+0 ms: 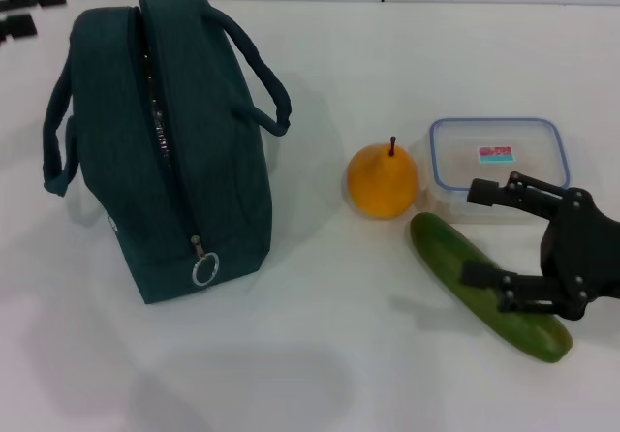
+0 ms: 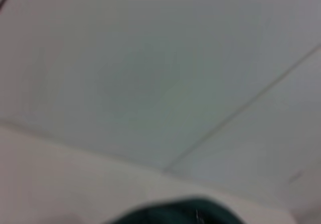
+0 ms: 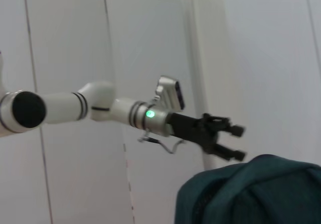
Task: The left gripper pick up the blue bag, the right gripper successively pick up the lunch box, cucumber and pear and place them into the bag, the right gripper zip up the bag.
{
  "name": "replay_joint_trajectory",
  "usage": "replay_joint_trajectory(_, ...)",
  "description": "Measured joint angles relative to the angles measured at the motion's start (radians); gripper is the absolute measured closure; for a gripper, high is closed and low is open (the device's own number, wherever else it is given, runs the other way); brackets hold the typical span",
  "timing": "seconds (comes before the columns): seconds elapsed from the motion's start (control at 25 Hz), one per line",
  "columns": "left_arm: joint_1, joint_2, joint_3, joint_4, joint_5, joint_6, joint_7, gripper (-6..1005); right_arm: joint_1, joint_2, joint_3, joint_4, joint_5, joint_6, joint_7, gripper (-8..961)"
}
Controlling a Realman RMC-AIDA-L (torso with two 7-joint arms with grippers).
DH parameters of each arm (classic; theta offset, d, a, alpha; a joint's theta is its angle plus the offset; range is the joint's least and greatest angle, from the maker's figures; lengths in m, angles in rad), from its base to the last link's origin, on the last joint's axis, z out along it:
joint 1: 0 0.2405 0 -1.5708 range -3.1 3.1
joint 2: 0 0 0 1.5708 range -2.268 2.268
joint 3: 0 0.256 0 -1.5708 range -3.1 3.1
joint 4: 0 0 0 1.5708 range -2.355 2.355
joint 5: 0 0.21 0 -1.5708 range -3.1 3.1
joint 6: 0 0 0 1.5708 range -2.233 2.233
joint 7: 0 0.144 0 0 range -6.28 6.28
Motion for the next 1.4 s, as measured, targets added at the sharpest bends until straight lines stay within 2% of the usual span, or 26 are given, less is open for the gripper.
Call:
replay_joint_trajectory(0.12, 0.020, 0.003, 0.083, 0.122, 0.026, 0.035, -0.107, 138, -0.001, -0.004, 0.006, 0.001, 0.001, 0.000, -0.001, 96)
replay_joint_trajectory(0.24, 0.025, -0.010, 0.155, 0.218, 0.105, 0.043, -0.179, 138, -0.001, -0.003, 0.021, -0.003, 0.000, 0.000, -0.006, 96)
replay_joint_trajectory(0.4, 0.004, -0.026, 0.212, 0.239, 0.176, 0.043, -0.215, 138, 0.004, -0.004, 0.026, -0.004, -0.003, 0.003, -0.013, 96)
replay_joint_trajectory(0.56, -0.018, -0.039, 0.214, 0.228, 0.222, 0.040, -0.212, 138, 0.007, -0.005, 0.026, -0.006, -0.005, 0.007, -0.015, 96)
replay_joint_trajectory(0.64, -0.016, -0.054, 0.209, 0.227, 0.234, 0.033, -0.197, 138, 0.007, -0.009, 0.026, -0.007, -0.005, 0.007, -0.015, 96)
replay_joint_trajectory(0.76, 0.000, -0.092, 0.199, 0.242, 0.220, 0.015, -0.124, 138, 0.001, -0.016, 0.027, -0.007, -0.002, 0.006, -0.016, 97)
replay_joint_trajectory(0.8, 0.000, -0.092, 0.199, 0.242, 0.220, 0.015, -0.124, 165, -0.001, -0.017, 0.027, -0.007, -0.001, 0.006, -0.016, 97)
replay_joint_trajectory(0.84, 0.013, -0.115, 0.195, 0.272, 0.216, 0.012, -0.083, 192, -0.003, -0.018, 0.028, -0.007, -0.001, 0.006, -0.016, 97)
replay_joint_trajectory(0.88, 0.017, -0.117, 0.195, 0.285, 0.216, 0.020, -0.083, 219, -0.004, -0.018, 0.028, -0.007, -0.001, 0.006, -0.017, 97)
replay_joint_trajectory(1.04, 0.019, -0.110, 0.201, 0.295, 0.218, 0.041, -0.125, 324, -0.006, -0.017, 0.028, -0.006, -0.005, 0.005, -0.027, 97)
replay_joint_trajectory(1.4, 0.020, -0.115, 0.203, 0.294, 0.242, 0.086, -0.211, 544, -0.008, -0.021, 0.028, 0.001, -0.001, 0.002, -0.025, 97)
